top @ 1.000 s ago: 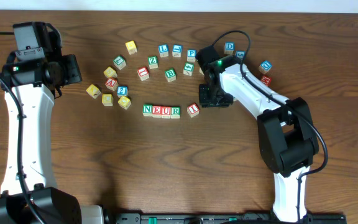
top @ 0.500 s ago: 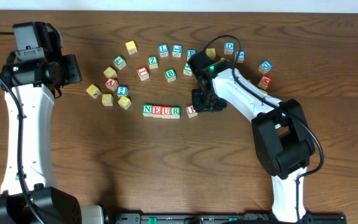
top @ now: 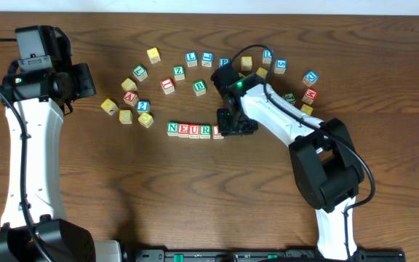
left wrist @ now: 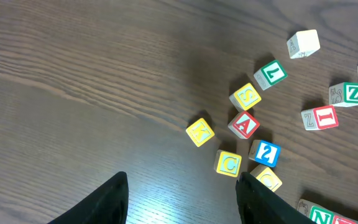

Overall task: Spell out NEURIPS
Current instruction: 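Lower the right gripper and push the I block left against the R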

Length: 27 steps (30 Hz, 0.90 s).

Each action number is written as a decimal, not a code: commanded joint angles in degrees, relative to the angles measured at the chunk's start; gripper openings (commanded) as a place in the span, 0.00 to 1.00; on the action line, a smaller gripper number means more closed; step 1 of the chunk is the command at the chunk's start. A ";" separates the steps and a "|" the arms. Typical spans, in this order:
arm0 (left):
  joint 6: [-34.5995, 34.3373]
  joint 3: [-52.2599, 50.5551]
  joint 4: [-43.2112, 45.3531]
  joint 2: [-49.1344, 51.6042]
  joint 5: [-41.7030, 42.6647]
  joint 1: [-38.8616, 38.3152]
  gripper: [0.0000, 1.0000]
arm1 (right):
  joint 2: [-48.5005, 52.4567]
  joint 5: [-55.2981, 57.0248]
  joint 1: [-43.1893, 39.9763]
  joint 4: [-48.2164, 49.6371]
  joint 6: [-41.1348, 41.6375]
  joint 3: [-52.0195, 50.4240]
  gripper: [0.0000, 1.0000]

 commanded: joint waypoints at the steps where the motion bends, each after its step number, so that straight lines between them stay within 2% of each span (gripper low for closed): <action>1: -0.46 0.55 0.04 0.66 0.04 0.09 0.55 | -0.85 -0.50 0.46 -0.07 2.95 -0.46 0.41; 16: -0.46 0.55 0.04 0.66 0.04 0.09 0.55 | -0.85 -1.81 0.46 1.60 6.56 -0.46 0.42; 23: -0.46 0.55 0.04 0.66 0.04 0.09 0.55 | -0.98 -1.77 -0.11 2.43 6.45 -0.31 0.43; 27: -0.46 0.55 0.07 0.66 0.04 0.09 0.55 | -1.55 -1.77 -1.53 1.95 3.04 1.57 0.43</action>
